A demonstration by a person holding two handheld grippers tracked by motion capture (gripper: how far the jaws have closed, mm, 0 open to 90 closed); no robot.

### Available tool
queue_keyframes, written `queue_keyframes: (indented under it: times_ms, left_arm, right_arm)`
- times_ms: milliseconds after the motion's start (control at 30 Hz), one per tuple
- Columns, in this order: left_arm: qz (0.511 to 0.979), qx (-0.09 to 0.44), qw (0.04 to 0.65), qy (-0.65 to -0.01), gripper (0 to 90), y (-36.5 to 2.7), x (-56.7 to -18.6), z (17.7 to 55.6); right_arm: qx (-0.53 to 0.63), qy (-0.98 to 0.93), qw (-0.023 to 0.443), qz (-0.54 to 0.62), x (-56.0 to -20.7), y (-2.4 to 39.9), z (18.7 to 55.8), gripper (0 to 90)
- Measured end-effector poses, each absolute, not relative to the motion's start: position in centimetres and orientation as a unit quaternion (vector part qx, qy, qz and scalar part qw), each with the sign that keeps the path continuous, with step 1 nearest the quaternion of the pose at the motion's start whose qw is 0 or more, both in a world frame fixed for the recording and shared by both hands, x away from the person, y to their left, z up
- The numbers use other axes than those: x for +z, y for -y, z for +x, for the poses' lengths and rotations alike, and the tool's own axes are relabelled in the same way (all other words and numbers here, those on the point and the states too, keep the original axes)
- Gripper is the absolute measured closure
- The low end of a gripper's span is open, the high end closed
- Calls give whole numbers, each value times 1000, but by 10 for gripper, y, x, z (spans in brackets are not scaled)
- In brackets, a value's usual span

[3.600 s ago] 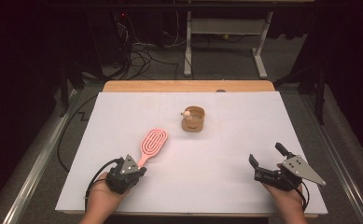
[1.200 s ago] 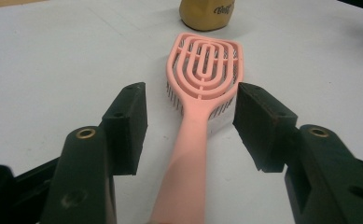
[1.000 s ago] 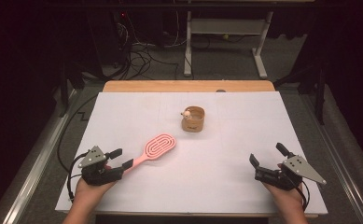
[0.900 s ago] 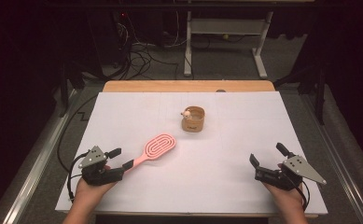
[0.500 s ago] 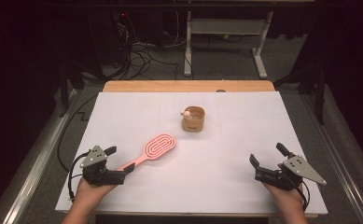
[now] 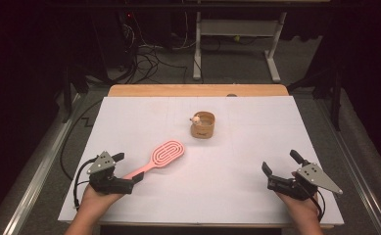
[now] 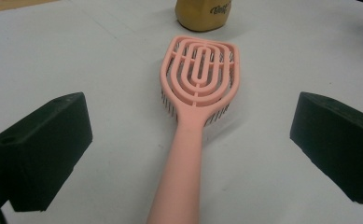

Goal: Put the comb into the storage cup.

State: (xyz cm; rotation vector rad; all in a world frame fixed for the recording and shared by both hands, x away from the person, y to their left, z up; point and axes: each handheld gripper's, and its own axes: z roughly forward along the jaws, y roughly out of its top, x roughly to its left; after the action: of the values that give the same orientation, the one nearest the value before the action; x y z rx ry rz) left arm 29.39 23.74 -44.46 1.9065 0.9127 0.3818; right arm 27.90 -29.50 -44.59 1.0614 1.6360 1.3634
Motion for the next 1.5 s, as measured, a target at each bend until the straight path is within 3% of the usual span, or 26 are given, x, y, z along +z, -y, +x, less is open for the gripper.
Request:
queue_keyframes:
  times_ms: [667,1500]
  left_arm:
    - [777,137,493,-367,0,-215,-429,335]
    - [862,106,363,-336,0,-160,-430,385]
  right_arm:
    - [532,-635,373,417,-446,297,280,3]
    - [535,-630,372,422,-445,301,280,3]
